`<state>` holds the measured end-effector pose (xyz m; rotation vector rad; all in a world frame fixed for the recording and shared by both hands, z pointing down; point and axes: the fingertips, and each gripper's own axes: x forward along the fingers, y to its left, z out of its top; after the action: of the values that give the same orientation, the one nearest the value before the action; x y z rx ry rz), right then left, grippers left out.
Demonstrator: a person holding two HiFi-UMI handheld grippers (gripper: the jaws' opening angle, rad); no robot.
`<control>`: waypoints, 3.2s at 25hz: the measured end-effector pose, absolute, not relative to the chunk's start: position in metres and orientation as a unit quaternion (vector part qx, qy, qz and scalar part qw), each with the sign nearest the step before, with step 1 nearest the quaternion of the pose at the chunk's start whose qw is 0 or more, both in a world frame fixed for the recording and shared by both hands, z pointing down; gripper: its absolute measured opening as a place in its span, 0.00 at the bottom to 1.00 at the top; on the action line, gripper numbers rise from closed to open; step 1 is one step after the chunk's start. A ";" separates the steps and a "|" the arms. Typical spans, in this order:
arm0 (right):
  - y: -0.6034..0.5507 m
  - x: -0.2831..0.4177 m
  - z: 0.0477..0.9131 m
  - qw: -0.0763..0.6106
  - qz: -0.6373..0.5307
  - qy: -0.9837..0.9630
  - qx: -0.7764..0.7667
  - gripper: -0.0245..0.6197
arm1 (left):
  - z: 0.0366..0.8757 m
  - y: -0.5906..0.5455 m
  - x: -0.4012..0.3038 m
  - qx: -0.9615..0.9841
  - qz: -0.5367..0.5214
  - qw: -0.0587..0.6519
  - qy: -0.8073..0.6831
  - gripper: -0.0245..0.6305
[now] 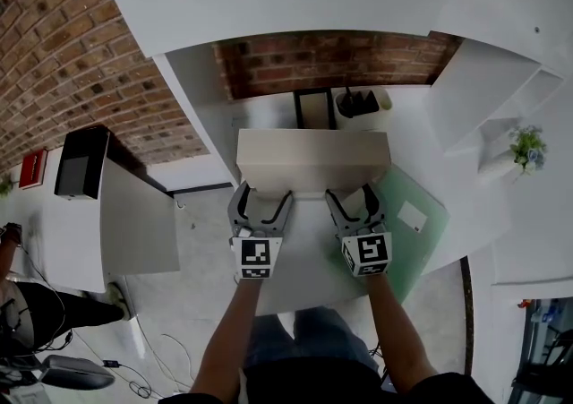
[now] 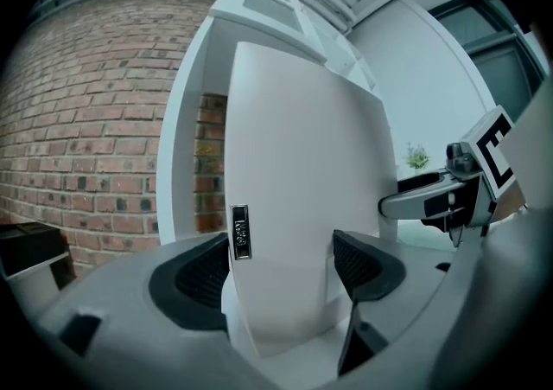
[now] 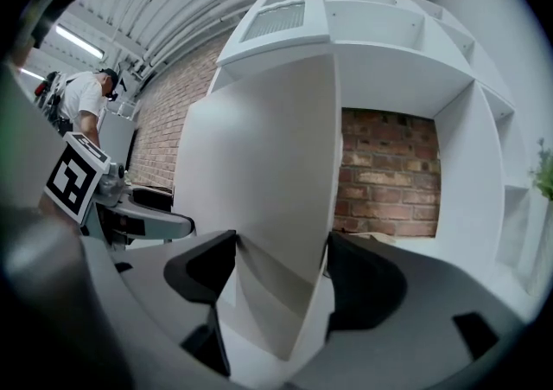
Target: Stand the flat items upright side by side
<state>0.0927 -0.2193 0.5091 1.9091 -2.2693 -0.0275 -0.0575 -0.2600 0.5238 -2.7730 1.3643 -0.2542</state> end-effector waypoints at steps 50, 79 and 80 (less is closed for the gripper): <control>-0.247 0.071 0.463 0.096 0.077 -0.973 0.197 0.73 | 0.505 -0.208 -0.084 -0.863 -0.075 -0.041 0.499 0.56; -0.235 0.058 0.428 0.065 0.037 -0.902 0.425 0.44 | 0.493 -0.210 -0.092 -0.888 -0.077 -0.044 0.452 0.56; -0.237 0.056 0.428 0.060 0.044 -0.891 0.449 0.44 | 0.492 -0.211 -0.094 -0.890 -0.077 -0.044 0.448 0.56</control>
<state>0.0561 -0.2369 0.4284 1.3588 -2.6961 0.1335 -0.0936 -0.2106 0.4915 -2.8759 1.4466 -0.2501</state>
